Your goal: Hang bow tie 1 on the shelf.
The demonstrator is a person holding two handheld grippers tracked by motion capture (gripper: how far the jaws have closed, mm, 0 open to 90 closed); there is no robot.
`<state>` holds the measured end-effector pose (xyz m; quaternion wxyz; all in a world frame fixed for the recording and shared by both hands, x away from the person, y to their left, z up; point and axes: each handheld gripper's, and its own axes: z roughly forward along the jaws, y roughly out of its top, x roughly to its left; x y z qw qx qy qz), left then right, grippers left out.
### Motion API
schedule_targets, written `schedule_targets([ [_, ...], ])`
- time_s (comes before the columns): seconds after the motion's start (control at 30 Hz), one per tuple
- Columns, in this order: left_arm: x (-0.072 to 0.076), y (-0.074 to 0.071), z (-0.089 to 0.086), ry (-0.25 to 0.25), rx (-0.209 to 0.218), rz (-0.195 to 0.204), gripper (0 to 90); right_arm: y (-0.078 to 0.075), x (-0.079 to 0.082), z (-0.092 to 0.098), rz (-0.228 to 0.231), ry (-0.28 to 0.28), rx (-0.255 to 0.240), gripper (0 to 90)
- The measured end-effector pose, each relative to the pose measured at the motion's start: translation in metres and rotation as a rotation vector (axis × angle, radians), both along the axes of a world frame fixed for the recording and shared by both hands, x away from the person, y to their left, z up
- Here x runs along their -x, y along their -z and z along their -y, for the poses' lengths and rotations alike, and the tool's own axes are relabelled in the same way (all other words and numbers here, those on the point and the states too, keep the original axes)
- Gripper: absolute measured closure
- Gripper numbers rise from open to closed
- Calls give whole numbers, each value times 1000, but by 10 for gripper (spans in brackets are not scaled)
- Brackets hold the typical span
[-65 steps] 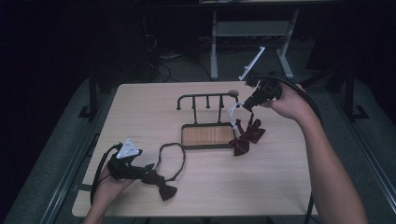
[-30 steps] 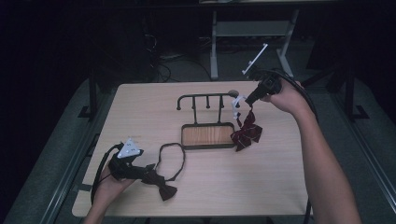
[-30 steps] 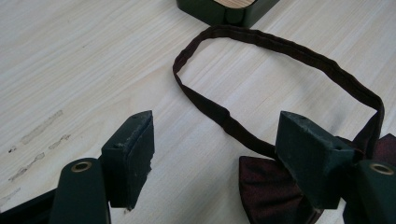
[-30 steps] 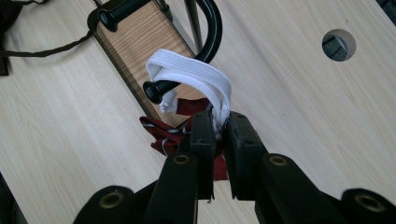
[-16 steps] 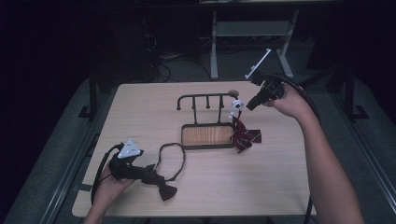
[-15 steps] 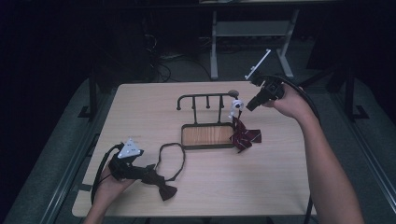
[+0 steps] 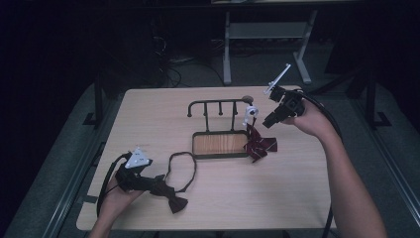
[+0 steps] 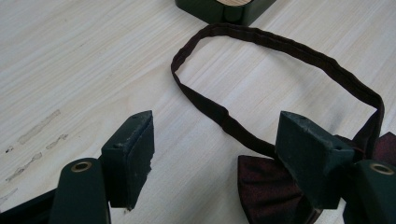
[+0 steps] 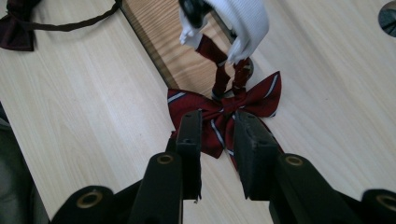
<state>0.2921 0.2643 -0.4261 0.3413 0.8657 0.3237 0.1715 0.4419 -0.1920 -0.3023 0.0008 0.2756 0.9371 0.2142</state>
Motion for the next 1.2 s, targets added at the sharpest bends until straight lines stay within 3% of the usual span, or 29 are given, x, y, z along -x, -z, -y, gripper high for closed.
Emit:
schedule_targets([
  [0.27,0,0,0,0,0,3,286,12,10,4,0,-17,-37,669],
  [0.63,-1,0,2,10,-2,-14,304,27,23,9,-8,-23,-45,621],
  [0.83,-3,0,2,9,18,-34,315,36,31,12,-10,-27,-50,586],
  [1.2,-9,-3,10,18,19,-48,330,51,52,20,12,-37,-86,547],
])
